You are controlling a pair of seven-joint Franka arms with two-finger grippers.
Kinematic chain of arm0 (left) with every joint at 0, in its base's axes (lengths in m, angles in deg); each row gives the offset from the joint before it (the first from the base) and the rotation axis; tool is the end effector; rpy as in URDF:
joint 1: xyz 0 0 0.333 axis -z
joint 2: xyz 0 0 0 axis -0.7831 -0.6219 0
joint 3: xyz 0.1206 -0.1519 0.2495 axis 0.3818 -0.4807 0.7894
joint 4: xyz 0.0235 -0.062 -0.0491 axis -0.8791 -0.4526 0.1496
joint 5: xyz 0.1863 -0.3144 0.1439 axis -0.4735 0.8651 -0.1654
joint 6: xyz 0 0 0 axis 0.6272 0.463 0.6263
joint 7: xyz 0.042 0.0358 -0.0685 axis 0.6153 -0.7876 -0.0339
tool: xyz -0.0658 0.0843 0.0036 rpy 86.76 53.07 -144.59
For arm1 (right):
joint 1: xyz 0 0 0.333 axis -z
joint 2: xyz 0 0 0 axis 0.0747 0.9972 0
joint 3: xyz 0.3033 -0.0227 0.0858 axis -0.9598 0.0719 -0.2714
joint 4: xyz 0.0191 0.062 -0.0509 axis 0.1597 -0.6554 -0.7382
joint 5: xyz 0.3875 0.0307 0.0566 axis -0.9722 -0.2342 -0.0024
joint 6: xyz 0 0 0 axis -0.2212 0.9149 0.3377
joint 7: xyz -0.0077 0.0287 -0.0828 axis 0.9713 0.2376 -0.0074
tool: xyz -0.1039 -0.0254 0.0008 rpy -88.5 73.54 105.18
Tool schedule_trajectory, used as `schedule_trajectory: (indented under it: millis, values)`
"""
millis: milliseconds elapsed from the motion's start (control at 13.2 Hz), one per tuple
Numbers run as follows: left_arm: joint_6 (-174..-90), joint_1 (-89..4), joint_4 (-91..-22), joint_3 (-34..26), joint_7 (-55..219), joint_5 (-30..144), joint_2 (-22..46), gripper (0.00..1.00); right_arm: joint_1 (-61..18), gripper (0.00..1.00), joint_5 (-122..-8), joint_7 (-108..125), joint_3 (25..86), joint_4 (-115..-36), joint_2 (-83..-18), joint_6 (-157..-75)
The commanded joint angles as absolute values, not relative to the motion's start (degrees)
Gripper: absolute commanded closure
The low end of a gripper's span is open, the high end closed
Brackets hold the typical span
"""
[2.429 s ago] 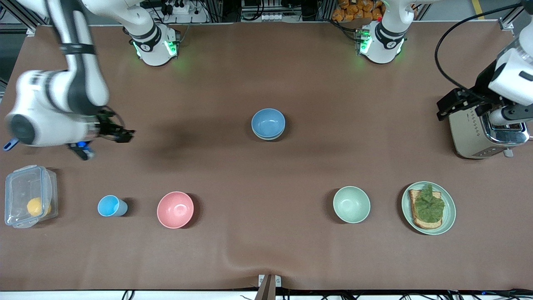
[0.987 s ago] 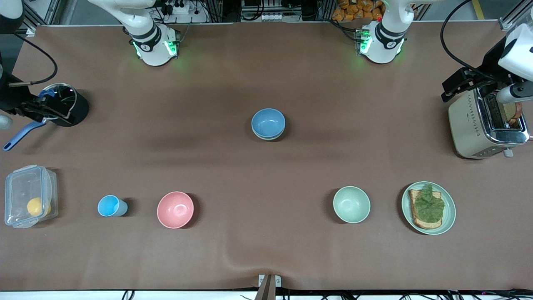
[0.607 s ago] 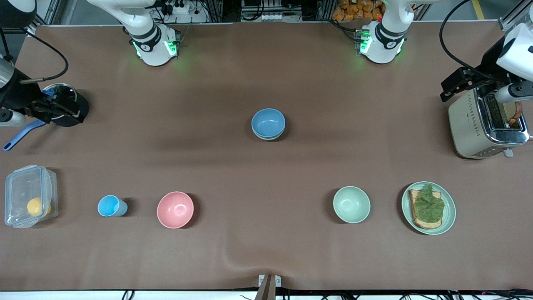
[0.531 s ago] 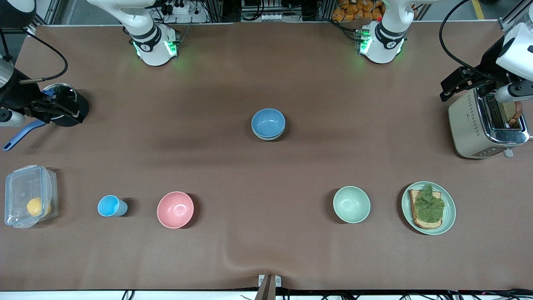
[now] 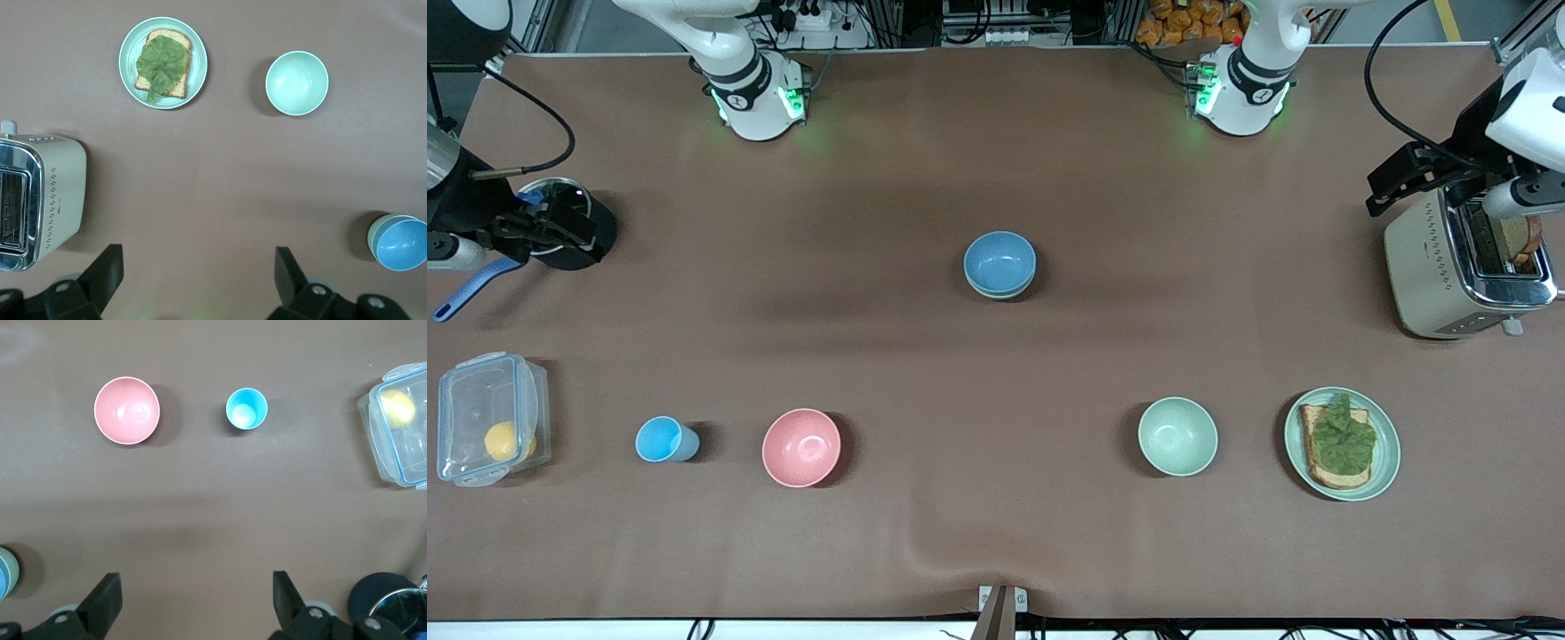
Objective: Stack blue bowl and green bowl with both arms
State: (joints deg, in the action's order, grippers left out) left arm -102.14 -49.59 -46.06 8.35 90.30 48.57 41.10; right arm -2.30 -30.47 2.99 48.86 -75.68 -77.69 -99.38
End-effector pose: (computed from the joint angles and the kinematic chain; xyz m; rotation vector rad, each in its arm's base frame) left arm 0.5273 -0.0740 0.6558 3.1299 0.1882 0.0318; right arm 0.5472 -0.0026 0.5948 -3.0963 0.0374 -0.0818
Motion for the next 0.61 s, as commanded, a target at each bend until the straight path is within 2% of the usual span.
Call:
schedule_trajectory:
  millis: [0, 531]
  values:
    - [-100.5, -49.3, -46.1, 8.8, 89.2, 50.0, 42.1, 0.00, -1.8, 0.00, -29.3, 3.5, 48.3, -75.6, -78.4, -98.9]
    - [-100.2, -49.3, -46.1, 8.7, 89.3, 49.9, 41.9, 0.00, -2.2, 0.00, -29.1, 3.5, 48.6, -75.4, -78.2, -98.8]
